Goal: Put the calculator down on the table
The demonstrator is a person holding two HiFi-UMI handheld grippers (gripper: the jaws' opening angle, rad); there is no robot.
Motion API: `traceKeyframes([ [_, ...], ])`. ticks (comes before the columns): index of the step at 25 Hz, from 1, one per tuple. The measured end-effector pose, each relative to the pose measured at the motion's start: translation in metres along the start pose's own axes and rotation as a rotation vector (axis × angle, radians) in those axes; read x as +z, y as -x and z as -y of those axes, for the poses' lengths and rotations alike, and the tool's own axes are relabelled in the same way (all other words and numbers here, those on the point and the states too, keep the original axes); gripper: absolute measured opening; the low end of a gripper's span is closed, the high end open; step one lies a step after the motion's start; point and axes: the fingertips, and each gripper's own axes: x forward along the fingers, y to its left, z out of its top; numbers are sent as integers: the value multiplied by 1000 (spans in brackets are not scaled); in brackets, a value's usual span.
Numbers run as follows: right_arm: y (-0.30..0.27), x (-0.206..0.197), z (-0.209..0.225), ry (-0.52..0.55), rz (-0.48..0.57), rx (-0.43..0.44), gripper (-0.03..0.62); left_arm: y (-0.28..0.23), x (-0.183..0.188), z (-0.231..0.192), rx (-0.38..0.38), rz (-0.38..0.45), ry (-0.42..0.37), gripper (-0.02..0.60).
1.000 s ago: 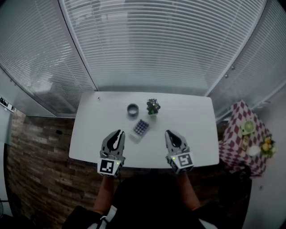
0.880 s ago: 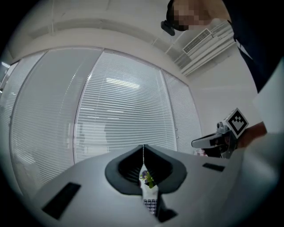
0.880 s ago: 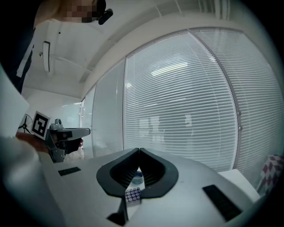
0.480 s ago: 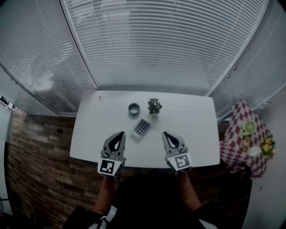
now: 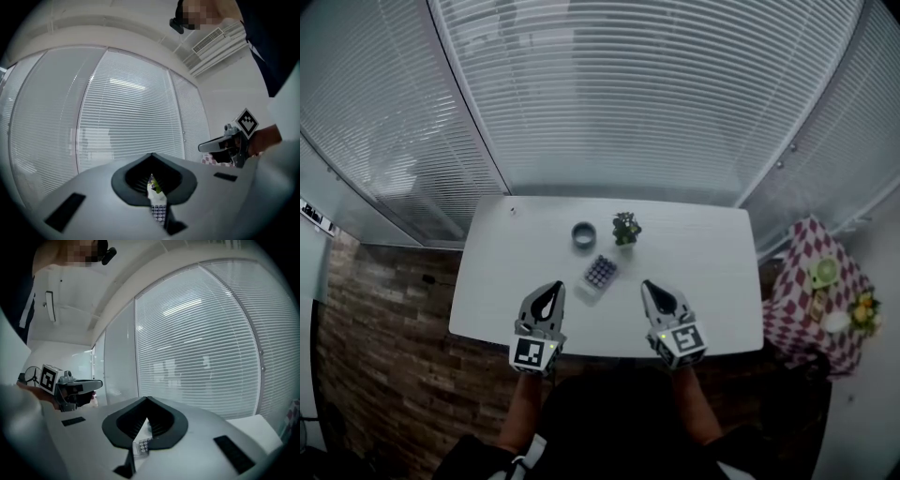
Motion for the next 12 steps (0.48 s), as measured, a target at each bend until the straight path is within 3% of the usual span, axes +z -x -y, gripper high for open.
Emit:
traceKeyframes([
  [12,0,-7,6,-17,-15,-20,5,-3,-2,-2,-21,-13,23,6],
])
